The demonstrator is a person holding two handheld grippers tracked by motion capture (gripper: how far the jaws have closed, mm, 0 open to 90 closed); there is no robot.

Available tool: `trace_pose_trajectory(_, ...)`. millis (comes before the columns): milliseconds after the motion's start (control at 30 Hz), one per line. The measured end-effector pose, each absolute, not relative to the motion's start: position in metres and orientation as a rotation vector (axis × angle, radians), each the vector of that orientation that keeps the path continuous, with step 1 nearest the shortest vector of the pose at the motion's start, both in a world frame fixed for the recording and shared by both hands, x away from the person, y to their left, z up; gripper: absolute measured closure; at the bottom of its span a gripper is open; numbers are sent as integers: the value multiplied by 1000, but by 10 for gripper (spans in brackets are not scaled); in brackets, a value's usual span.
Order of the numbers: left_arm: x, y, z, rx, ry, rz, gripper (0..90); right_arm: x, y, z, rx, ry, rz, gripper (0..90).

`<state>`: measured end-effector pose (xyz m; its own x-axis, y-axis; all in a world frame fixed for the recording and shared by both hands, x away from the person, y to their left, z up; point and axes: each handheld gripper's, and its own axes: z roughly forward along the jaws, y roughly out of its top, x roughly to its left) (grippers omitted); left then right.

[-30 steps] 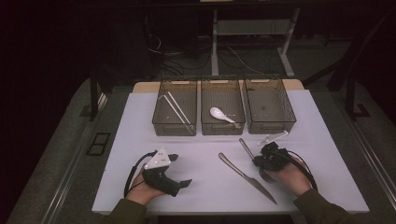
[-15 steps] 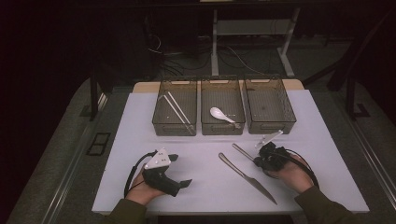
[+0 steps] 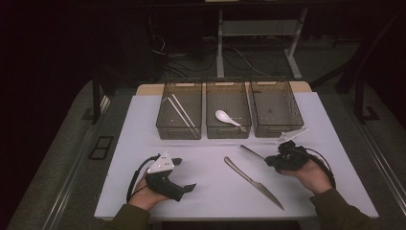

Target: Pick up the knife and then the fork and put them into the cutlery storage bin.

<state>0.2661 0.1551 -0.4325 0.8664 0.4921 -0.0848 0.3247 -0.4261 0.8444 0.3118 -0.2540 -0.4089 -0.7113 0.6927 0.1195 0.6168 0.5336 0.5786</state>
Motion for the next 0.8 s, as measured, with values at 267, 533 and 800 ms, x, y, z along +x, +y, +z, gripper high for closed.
trace_pose_trajectory(267, 266, 155, -433, 2054, 593, 215, 0, 311, -274, -379, 1140, 2541, 1035, 846)
trace_pose_trajectory(533, 267, 155, -433, 2054, 590, 217, 0, 319, -288, -361, 1158, 2466, 1101, 846)
trace_pose_trajectory(800, 267, 155, -433, 2053, 596, 213, 0, 329, -293, -354, 1175, 2425, 1137, 845)
